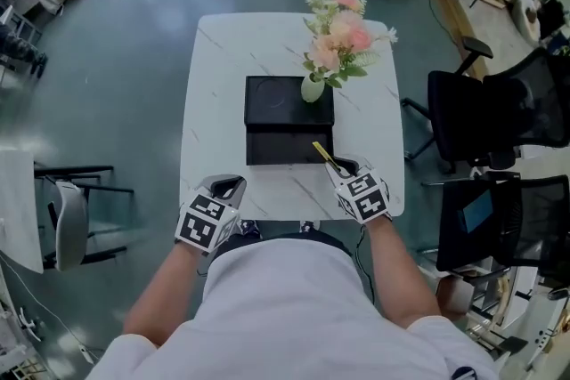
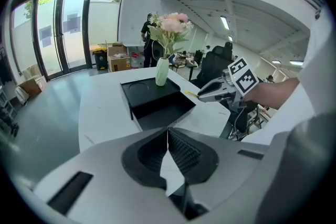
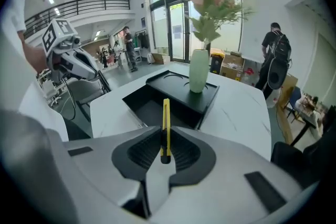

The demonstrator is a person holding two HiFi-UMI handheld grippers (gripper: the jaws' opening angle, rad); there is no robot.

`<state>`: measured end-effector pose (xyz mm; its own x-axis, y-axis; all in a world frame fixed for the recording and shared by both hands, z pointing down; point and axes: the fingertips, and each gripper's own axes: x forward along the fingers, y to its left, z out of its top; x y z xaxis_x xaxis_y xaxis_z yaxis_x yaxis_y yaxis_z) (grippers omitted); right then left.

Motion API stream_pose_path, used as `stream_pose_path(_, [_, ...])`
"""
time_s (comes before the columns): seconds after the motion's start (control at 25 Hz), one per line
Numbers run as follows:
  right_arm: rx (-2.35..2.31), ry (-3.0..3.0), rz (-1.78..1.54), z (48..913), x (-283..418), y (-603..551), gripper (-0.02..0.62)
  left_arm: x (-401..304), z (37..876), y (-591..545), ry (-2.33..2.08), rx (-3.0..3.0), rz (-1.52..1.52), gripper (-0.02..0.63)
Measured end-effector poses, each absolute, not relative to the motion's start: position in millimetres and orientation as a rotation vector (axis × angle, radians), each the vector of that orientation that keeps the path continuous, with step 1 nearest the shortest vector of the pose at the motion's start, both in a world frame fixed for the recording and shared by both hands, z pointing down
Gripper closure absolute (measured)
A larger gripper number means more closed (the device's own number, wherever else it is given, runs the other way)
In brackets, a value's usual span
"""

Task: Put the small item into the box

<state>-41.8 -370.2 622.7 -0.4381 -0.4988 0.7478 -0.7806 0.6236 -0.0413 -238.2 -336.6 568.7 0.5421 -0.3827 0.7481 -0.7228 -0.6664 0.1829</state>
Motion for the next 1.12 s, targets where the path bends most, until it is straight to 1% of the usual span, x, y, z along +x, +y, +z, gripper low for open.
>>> stream_pose_path(0.24, [0.835,-2.068,0.374,634,-85,-388,0.529,-268,565,-342,-0.939,2.289,0.911,0.589])
stream_pose_path(0.44, [0.642,-1.968,0.253,667,-120,-407,0.529,-299,568,-342,-1.0,2.236,0.888,0.589])
stream_pose_path(0.64, [0.487,-1.896,0.12,692,-143,-424,0.529,-312,563,-341,-1.059,2.203,0.849,0.589])
stream_pose_path(0.84, [0.384,-1.848,0.025,711,-151,-433,0.529,-318,563,-333,-1.119,2.167,0.825,0.589])
stream_pose_path(1.12, [0.38,-1.885,0.044,712,-148,-432,0.522,-314,563,-315,-1.211,2.084,0.813,0.589])
